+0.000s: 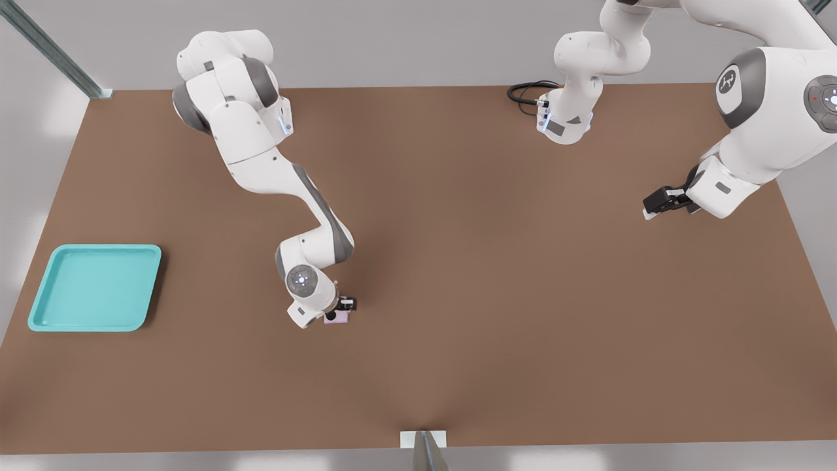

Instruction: Keep left arm still and place phone on the tray with right arm

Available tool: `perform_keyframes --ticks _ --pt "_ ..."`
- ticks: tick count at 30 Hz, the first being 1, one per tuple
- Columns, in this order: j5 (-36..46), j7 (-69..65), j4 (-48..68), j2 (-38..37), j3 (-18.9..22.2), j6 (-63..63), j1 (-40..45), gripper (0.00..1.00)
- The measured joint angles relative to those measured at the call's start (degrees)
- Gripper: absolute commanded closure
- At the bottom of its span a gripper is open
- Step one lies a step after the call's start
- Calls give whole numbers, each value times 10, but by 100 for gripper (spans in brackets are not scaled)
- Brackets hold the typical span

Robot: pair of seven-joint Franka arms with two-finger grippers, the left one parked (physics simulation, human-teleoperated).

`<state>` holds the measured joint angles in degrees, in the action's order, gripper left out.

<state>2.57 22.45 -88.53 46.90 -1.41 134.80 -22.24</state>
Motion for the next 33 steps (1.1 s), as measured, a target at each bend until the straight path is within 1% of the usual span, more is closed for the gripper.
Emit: perform_keyframes --ticks 6,8,9,13,15,17,20,24,33 --pt "1 0 0 4 0 1 -1 18" --pt "1 -1 0 2 0 1 0 22" --pt "1 -1 0 0 0 1 0 22" --pt "2 -3 0 -27 0 -4 9 22" --pt "2 -5 0 -52 0 -14 29 22" --pt "2 -12 -10 -84 0 -28 62 22" --pt "1 -31 -56 -134 0 -42 123 22" --pt "1 -71 -109 -175 0 -51 219 22" --pt "1 -215 -127 -180 1 -60 420 22"
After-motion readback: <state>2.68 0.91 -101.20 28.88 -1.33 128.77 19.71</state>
